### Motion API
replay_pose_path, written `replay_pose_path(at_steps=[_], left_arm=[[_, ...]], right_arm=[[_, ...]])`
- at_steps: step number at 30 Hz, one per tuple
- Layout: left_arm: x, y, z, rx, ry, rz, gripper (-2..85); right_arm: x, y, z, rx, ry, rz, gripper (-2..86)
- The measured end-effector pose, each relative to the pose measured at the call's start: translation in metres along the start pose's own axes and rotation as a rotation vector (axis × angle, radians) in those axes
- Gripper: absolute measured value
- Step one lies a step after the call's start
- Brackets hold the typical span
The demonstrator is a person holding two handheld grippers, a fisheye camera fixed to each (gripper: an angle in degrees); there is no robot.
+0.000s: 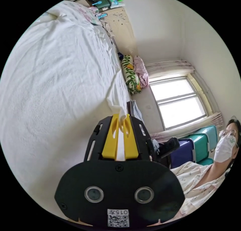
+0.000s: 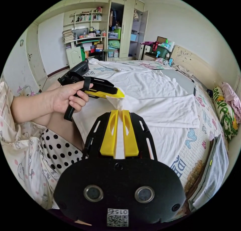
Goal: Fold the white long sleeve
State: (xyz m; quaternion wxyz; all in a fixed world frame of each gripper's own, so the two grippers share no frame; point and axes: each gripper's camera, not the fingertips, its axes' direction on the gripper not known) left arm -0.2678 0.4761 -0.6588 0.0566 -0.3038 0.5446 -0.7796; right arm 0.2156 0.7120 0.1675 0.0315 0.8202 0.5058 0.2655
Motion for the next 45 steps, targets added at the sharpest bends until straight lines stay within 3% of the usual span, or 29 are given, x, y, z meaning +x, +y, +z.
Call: replay_pose_path(at_steps=[6,10,14,19,31,38,45], left_arm=[[0.054,0.015,-0.054,-0.003,-0.152,0.252,-0.3],[0.086,0.044,-0.105,0.054,-0.306,0.34,-0.4],[0.088,0.068,-0.131,0.049,-0.382,0.328,-0.4],[0.083,0.084,-0.148,0.075,-0.372,0.28,-0.4],[0.108,0.098,-0.205,0.162,-0.469,0.285,-0.3],[0.102,0.095,-0.2,0.137,-0.448,0.25,-0.3],[0.085,0.086,-0.178,0.054,-0.461,0.202,-0.3]], right_arm=[[0.033,0.008,-0.016,0.112,-0.141,-0.103,-0.2],[0.118,0.008,-0.028,0.204,-0.089,0.088,-0.2],[0.229,0.008,-0.025,0.208,0.019,0.308,3.8],[0.336,-0.006,0.001,0.137,0.124,0.411,7.7],[0.474,-0.096,0.069,-0.017,0.171,0.358,9.4],[0.541,-0.153,0.077,-0.073,0.3,0.352,4.2],[0.651,-0.143,0.066,-0.004,0.043,0.666,3.8]])
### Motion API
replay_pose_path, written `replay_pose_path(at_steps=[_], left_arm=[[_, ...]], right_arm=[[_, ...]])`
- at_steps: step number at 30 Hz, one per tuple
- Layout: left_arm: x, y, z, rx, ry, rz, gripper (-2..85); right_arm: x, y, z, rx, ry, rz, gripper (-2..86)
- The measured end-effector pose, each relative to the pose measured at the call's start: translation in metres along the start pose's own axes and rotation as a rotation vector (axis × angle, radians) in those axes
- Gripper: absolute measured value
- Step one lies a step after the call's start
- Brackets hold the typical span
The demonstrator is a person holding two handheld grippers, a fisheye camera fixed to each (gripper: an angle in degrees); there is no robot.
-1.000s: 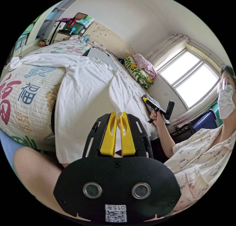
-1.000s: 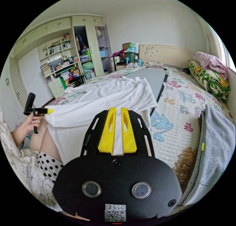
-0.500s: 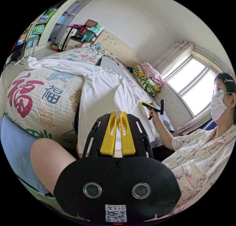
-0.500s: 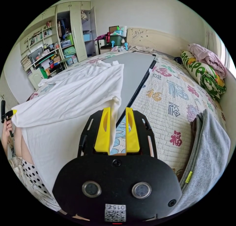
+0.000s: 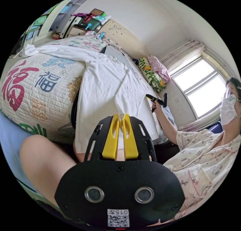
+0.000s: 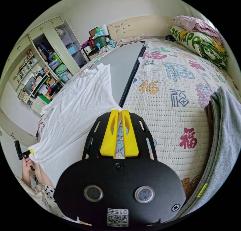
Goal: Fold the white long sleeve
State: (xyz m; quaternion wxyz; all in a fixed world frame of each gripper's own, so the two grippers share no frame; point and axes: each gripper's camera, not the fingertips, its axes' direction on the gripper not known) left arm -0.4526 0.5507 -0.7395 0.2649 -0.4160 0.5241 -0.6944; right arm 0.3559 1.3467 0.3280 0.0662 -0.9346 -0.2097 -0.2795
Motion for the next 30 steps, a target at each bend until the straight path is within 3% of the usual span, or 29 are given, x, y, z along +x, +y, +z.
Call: replay_pose_path(at_steps=[11,23,30], left_arm=[[-0.011,0.006,0.009,-0.099,-0.014,-0.032,1.0],[-0.018,0.019,-0.03,0.008,-0.074,-0.099,5.2],[-0.008,0.011,-0.015,-0.026,-0.073,-0.075,5.9]], right_arm=[[0.045,-0.062,-0.011,-0.007,-0.03,0.013,4.0],[0.085,-0.085,-0.014,0.001,0.011,-0.01,3.9],[0.121,-0.077,-0.012,0.016,-0.01,-0.004,4.0]])
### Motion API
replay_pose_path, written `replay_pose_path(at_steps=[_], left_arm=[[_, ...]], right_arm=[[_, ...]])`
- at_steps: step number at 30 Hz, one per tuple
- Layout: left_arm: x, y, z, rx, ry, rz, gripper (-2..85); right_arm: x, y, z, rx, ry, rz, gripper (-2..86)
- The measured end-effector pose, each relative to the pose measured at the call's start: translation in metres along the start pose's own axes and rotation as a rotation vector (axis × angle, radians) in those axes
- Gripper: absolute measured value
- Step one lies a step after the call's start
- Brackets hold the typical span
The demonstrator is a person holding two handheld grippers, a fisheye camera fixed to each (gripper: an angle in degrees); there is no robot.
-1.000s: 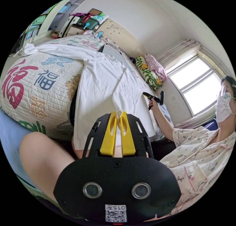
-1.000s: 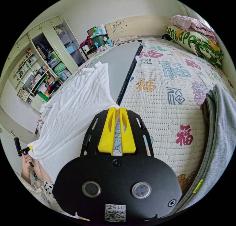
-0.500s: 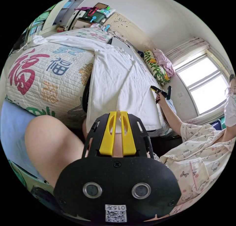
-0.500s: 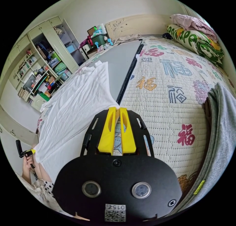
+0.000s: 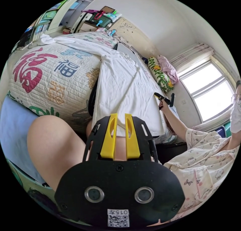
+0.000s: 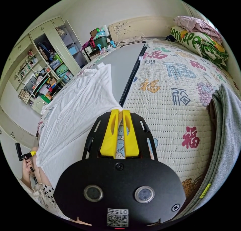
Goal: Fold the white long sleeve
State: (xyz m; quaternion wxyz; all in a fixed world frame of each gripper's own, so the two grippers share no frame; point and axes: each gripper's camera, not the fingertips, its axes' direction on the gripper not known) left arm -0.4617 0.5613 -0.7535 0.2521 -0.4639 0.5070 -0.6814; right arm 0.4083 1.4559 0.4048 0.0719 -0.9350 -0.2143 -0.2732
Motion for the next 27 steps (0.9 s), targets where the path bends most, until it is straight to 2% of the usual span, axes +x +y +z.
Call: replay_pose_path(at_steps=[7,11,13,15,19,21,24,27], left_arm=[[0.021,-0.009,0.023,-0.068,-0.156,0.062,7.8],[0.053,-0.015,0.034,-0.129,-0.313,0.196,7.7],[0.058,-0.018,0.037,-0.155,-0.332,0.221,7.7],[0.056,-0.019,0.036,-0.168,-0.319,0.224,7.8],[0.043,-0.013,0.023,-0.125,-0.258,0.196,8.2],[0.037,-0.01,0.015,-0.079,-0.237,0.188,8.6],[0.025,-0.008,0.012,-0.033,-0.196,0.169,9.0],[0.01,-0.009,0.02,-0.033,-0.109,0.147,8.2]], right_arm=[[0.041,0.022,0.004,0.007,-0.003,-0.002,3.9],[0.097,0.042,0.005,-0.002,-0.165,0.104,3.7],[0.111,0.055,-0.001,0.0,-0.215,0.118,3.0],[0.108,0.075,-0.017,0.027,-0.17,0.072,2.2],[0.079,0.142,-0.078,0.151,-0.046,-0.053,4.8],[0.051,0.177,-0.108,0.223,-0.08,-0.149,5.7],[-0.01,0.239,-0.133,0.255,-0.257,-0.339,6.0],[-0.078,0.301,-0.106,0.118,-0.471,-0.501,6.3]])
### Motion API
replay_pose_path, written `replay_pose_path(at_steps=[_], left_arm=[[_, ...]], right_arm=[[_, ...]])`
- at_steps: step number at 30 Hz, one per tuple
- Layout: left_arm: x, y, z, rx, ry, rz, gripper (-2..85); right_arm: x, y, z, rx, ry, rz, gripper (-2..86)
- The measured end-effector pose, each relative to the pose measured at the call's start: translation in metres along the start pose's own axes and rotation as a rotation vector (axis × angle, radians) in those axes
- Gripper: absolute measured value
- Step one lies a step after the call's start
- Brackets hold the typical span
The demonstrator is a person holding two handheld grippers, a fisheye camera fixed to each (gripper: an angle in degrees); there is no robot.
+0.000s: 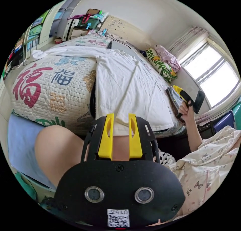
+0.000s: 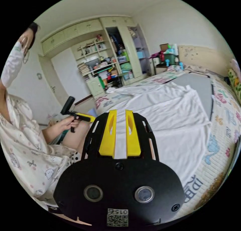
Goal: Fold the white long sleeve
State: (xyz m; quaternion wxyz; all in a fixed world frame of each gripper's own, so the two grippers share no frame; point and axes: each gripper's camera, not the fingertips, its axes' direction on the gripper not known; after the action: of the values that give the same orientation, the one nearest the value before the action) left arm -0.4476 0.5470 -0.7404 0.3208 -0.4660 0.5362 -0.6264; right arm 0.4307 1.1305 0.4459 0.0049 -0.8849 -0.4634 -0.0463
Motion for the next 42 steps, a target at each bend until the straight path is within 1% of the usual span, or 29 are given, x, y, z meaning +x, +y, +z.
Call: replay_pose_path(at_steps=[2,4,7,10,13,19,22,25,31,35,42], left_arm=[[-0.007,0.002,0.006,-0.011,0.012,-0.001,6.6],[-0.01,0.004,0.007,-0.017,-0.015,0.008,5.7],[-0.021,0.009,0.007,-0.014,-0.026,0.001,5.0],[-0.035,0.016,0.01,-0.008,0.012,-0.017,3.7],[-0.048,0.024,0.016,-0.002,0.024,-0.032,2.8],[-0.071,0.031,0.021,0.012,0.084,-0.05,3.1],[-0.083,0.036,0.025,0.009,0.108,-0.06,2.0],[-0.085,0.039,0.024,0.01,0.09,-0.031,0.4],[-0.096,0.057,0.011,0.097,0.096,-0.018,-0.3],[-0.104,0.068,0.005,0.138,0.056,-0.022,-0.3],[-0.124,0.082,0.017,0.064,0.057,-0.057,-0.1]], right_arm=[[-0.044,0.035,0.059,-0.13,-0.171,-0.049,6.3],[-0.066,0.064,0.096,-0.211,-0.218,-0.06,5.8],[-0.082,0.103,0.129,-0.282,-0.242,-0.056,4.2],[-0.077,0.133,0.146,-0.347,-0.311,-0.022,2.0],[-0.067,0.163,0.156,-0.414,-0.269,-0.003,0.8],[-0.052,0.214,0.161,-0.423,-0.235,0.026,0.0],[-0.05,0.232,0.167,-0.426,-0.208,0.027,0.0],[-0.046,0.246,0.171,-0.434,-0.2,0.037,-0.1],[-0.038,0.271,0.176,-0.438,-0.174,0.027,-0.1],[-0.031,0.284,0.181,-0.431,-0.16,0.037,-0.2],[-0.015,0.302,0.195,-0.469,-0.178,0.077,-0.5]])
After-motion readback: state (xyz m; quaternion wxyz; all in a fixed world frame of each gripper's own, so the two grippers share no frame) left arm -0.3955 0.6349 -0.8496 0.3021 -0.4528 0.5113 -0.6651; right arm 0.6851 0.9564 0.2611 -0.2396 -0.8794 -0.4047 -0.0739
